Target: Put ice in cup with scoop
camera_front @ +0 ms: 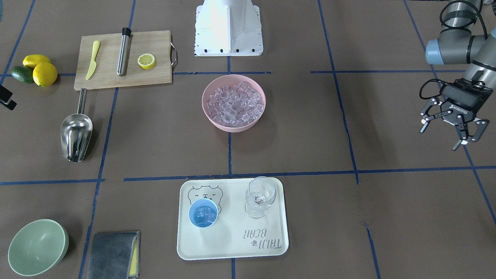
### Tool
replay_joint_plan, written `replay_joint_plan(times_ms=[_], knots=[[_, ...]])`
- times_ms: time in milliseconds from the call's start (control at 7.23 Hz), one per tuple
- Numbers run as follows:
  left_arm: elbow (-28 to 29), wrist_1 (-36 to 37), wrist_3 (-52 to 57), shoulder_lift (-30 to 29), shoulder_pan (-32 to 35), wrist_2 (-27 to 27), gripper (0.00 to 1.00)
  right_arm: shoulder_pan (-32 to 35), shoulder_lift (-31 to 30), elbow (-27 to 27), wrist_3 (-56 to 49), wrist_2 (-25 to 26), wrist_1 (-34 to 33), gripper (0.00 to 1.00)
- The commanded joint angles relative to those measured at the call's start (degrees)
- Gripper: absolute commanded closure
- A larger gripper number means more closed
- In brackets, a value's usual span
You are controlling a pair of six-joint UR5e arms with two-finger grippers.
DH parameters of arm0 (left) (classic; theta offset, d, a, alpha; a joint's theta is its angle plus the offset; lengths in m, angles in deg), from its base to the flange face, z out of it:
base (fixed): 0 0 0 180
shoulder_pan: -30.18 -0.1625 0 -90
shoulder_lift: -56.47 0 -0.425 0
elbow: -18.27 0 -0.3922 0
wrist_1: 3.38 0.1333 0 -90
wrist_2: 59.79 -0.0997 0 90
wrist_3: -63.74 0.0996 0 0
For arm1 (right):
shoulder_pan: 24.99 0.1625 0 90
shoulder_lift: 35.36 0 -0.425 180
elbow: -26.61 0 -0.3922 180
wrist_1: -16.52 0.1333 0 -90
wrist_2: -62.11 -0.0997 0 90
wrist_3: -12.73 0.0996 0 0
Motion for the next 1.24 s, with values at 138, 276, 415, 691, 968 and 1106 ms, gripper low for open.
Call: replay_joint_plan(times_ms=[138,276,415,691,968,1106], knots=[[2.46,11.74,-0.8,0.72,14.11,-4.34,0.0,1.63,0.73,3.36,-6.85,0.02,0.15,0.0],[2.47,14.21,-0.89,1.16,15.97,-3.73,0.0,3.03,0.82,4.16,-7.13,0.02,0.07,0.0],[2.12,24.24,-0.81,0.12,19.04,1.41,0.0,5.05,1.26,5.99,-12.01,-0.07,0.07,0.0],[1.94,39.56,-0.81,-2.87,22.75,17.75,0.0,8.13,2.04,10.03,-20.64,-0.68,-0.02,0.0],[0.02,56.94,-0.81,-5.51,24.5,26.56,0.0,12.09,2.4,15.83,-31.96,-3.14,-0.37,0.0],[-1.56,64.43,-0.81,-5.69,25.48,29.21,0.0,13.49,2.4,17.25,-34.88,-3.58,-0.55,0.0]])
